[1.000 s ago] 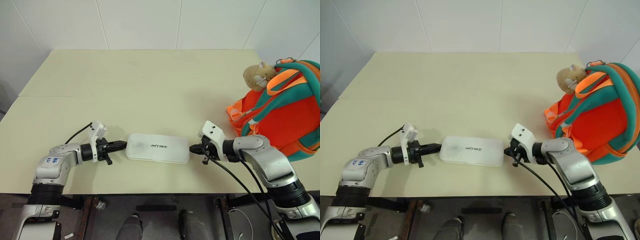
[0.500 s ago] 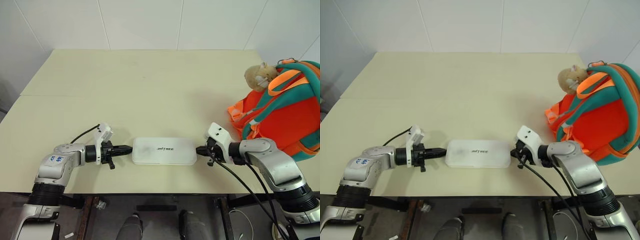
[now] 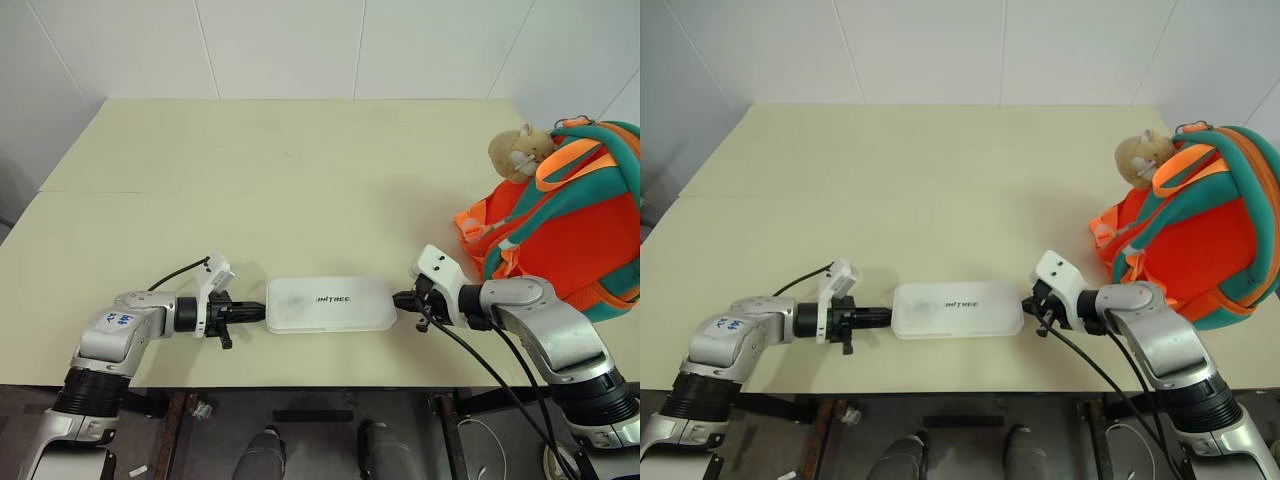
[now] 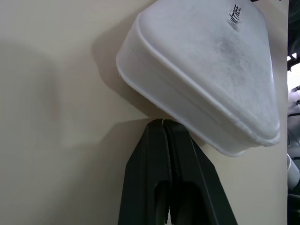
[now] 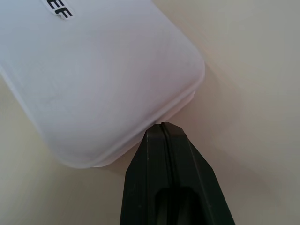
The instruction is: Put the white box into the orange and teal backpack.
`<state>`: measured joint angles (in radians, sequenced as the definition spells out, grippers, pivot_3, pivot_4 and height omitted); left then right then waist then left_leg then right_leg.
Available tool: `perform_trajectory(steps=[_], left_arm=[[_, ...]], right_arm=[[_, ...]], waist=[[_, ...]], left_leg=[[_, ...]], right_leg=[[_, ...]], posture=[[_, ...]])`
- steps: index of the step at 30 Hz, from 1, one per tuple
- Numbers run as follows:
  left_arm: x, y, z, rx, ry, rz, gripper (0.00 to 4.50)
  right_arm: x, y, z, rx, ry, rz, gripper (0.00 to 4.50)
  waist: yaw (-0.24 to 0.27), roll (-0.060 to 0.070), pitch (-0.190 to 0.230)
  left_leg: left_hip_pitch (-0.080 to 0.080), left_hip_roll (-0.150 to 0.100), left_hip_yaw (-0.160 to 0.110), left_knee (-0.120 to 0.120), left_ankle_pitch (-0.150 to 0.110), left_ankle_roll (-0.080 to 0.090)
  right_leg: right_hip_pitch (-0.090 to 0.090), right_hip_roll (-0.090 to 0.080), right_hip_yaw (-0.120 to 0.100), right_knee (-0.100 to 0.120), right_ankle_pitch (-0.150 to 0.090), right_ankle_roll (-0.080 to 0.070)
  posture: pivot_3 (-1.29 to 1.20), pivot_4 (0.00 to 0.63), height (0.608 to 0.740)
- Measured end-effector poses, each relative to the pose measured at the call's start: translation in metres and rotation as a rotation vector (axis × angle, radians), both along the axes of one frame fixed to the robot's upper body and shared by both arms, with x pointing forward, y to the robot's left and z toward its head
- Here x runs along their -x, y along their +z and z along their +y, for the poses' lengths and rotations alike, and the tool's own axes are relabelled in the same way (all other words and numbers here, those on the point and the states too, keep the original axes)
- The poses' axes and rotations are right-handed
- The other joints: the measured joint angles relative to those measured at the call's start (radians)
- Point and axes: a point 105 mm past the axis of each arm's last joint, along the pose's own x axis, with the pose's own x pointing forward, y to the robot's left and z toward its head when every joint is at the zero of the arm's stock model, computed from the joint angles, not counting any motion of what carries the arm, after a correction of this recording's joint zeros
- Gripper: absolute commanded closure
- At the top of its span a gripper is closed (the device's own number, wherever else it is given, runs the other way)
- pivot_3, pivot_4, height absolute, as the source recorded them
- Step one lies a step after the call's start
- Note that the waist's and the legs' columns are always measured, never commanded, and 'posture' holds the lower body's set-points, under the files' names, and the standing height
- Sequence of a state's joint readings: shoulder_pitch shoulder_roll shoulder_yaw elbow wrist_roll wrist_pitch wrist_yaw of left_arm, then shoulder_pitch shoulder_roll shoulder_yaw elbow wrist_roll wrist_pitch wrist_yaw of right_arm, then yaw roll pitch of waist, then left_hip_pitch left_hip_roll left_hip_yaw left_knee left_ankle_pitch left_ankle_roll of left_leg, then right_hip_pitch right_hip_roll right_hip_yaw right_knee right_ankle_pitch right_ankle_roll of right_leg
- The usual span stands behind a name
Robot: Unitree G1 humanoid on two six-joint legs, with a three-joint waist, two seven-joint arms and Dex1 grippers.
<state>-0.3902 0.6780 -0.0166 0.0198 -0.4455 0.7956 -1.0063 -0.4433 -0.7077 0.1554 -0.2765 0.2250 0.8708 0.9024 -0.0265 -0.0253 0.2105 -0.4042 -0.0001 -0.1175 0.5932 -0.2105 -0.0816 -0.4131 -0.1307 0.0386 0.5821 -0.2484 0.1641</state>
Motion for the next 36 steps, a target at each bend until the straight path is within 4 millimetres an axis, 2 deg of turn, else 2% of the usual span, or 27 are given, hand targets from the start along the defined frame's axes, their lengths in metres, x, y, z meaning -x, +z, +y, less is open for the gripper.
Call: perform_trajectory(steps=[5,12,15,18,22,25,28,33,34,36], left_arm=[[0.001,0.002,0.001,0.018,-0.003,-0.013,4.45],[0.003,0.003,0.014,-0.014,0.02,-0.014,4.45],[0.004,0.001,0.021,-0.044,0.033,-0.014,4.45],[0.004,0.004,0.026,-0.073,0.028,-0.045,4.45],[-0.003,0.007,0.032,-0.075,0.083,-0.005,3.61],[-0.009,0.012,0.034,-0.071,0.136,0.025,2.59],[-0.01,0.017,0.032,-0.029,0.167,0.095,1.81],[-0.005,0.025,0.033,0.005,0.198,0.242,0.32],[-0.003,0.027,0.034,0.008,0.199,0.265,0.03],[-0.001,0.03,0.033,0.025,0.198,0.299,0.03]], right_arm=[[-0.002,0.001,-0.005,0.016,-0.002,-0.019,4.5],[-0.006,0.002,-0.017,0.045,-0.023,-0.032,4.5],[-0.008,0.002,-0.021,0.053,-0.029,-0.04,4.5],[-0.011,0.003,-0.025,0.056,-0.043,-0.053,4.5],[-0.017,0.011,-0.03,0.055,-0.063,-0.089,3.64],[-0.019,0.015,-0.035,0.055,-0.083,-0.103,2.53],[-0.019,0.015,-0.035,0.055,-0.084,-0.105,1.65],[-0.019,0.015,-0.035,0.056,-0.084,-0.107,0.01],[-0.019,0.015,-0.035,0.056,-0.085,-0.107,0.0],[-0.019,0.015,-0.035,0.056,-0.086,-0.108,0.0]], waist=[[0.0,0.0,0.0],[-0.002,0.0,0.0],[-0.001,0.0,0.0],[-0.001,0.0,0.0],[-0.001,0.0,0.0],[-0.001,0.0,0.0],[-0.001,0.0,0.0],[-0.005,0.0,0.0],[-0.006,0.0,0.0],[-0.005,0.0,0.0]], left_leg=[[0.0,0.0,0.0,0.0,0.0,0.0],[0.0,0.0,0.0,0.0,0.0,0.0],[0.0,0.0,0.0,0.0,0.0,0.0],[0.0,0.0,0.0,0.0,0.0,0.0],[0.0,0.0,0.0,0.001,0.0,0.0],[0.0,0.0,0.0,0.001,0.0,0.0],[0.0,0.0,0.0,0.001,0.0,0.0],[0.001,0.0,0.0,0.001,0.0,0.0],[0.001,0.0,0.0,0.001,0.0,0.0],[0.001,0.0,0.0,0.001,0.0,0.0]], right_leg=[[0.0,0.0,0.0,0.0,0.0,0.0],[0.0,0.0,0.0,0.0,0.0,-0.001],[0.0,0.0,0.0,0.0,-0.006,-0.012],[0.0,0.0,0.0,0.0,-0.006,-0.012],[0.0,0.0,0.0,0.001,-0.006,-0.012],[0.0,0.0,0.0,0.002,-0.005,-0.009],[0.0,0.0,0.0,0.003,-0.005,-0.008],[0.0,0.0,0.0,0.003,-0.004,-0.006],[0.0,0.0,0.0,0.004,-0.005,-0.005],[0.0,0.0,0.0,0.004,-0.005,-0.005]], posture=[[0.0,0.15,0.74],[0.0,0.15,0.74],[0.0,0.15,0.74],[0.0,0.15,0.74],[0.0,0.15,0.74],[0.0,0.15,0.74],[0.0,0.15,0.74],[0.0,0.15,0.74],[0.0,0.15,0.74],[0.0,0.15,0.74]])
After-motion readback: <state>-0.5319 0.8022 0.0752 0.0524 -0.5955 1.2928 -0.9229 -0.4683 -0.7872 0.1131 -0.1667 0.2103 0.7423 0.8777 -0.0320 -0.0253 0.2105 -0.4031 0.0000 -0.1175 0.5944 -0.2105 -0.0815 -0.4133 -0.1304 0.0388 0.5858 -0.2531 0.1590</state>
